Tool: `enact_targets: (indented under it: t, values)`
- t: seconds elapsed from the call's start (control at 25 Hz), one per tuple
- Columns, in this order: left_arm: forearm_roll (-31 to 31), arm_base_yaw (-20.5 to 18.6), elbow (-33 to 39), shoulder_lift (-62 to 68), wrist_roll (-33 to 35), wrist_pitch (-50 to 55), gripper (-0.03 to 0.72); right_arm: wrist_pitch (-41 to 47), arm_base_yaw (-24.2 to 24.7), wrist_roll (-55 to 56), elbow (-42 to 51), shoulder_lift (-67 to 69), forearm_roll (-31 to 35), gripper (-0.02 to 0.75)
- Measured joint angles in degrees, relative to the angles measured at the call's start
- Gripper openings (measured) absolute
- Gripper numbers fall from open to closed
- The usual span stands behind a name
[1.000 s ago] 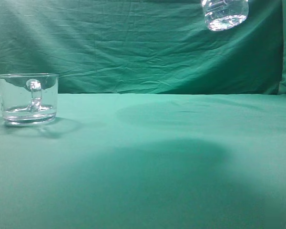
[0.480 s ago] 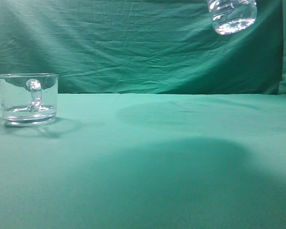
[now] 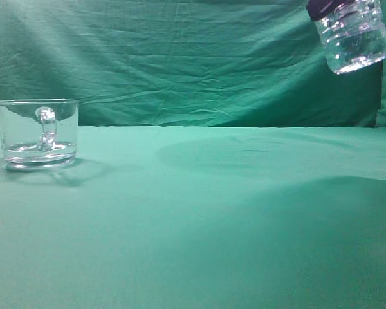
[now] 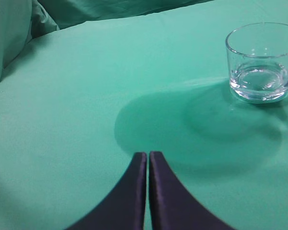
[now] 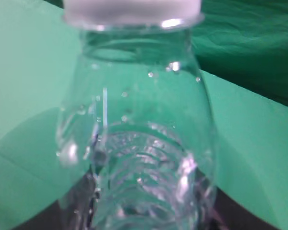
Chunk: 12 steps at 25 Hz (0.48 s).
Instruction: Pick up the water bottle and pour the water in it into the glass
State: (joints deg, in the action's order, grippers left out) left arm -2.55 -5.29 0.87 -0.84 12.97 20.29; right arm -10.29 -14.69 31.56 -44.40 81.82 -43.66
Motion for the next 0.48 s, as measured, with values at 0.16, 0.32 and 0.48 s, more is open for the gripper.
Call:
enact_targets:
  t: [0.16,0.32,0.48]
  values:
    - [0.0,0.0,0.0,0.0,0.0,0.0,0.000,-8.6,0.1,-19.4,6.7,1.2,18.4,0.340]
    - [0.0,0.0,0.0,0.0,0.0,0.0,0.000,-16.8,0.1,-26.9,10.5,5.5,26.7,0.340]
    - [0.0,0.0,0.0,0.0,0.0,0.0,0.000,-23.0,0.1,-28.1,10.6,11.9,27.8,0.340]
